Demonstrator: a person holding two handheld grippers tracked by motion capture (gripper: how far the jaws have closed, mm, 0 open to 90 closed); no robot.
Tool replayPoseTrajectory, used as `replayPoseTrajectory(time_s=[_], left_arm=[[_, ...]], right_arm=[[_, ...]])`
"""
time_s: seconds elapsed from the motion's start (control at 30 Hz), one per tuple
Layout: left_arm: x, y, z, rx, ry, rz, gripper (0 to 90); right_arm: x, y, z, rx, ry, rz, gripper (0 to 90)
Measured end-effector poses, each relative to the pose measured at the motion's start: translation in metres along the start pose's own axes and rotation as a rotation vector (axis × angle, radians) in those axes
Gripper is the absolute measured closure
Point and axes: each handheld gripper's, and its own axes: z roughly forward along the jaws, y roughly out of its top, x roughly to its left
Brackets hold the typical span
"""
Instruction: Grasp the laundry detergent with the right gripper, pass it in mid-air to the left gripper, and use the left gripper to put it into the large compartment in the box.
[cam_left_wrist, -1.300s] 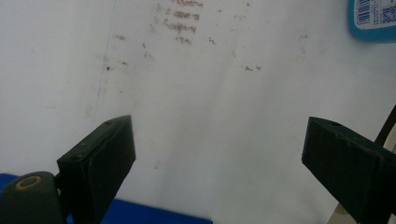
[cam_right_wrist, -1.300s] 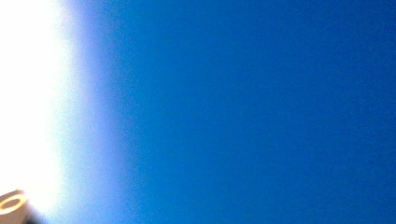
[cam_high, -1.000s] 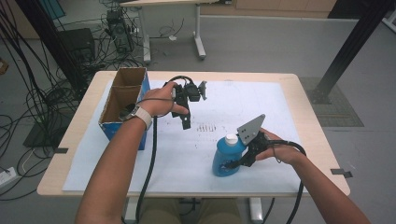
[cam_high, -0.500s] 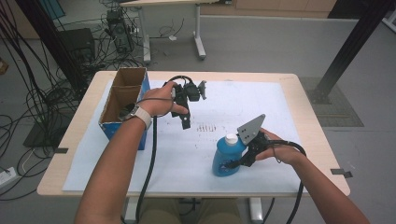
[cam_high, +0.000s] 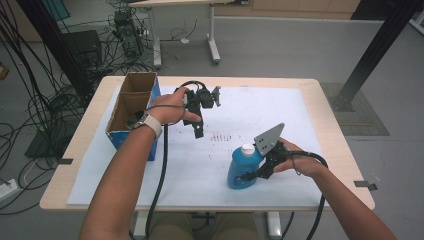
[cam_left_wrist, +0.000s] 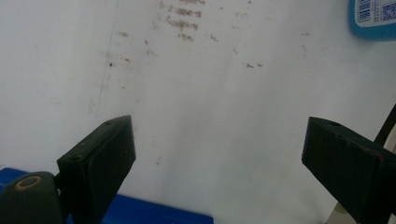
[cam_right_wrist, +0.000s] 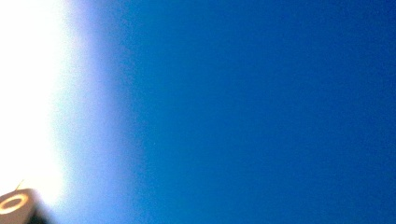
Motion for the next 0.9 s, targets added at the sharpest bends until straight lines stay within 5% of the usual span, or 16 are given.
replayPoseTrajectory(time_s=[0.9], left_arm=[[0.0004, -0.0022, -0.0007, -0.009, 0.005, -0.007, 10.0]], right_arm=[[-0.0018, -0.0003, -0.0001, -0.001, 0.009, 0.011, 43.4]])
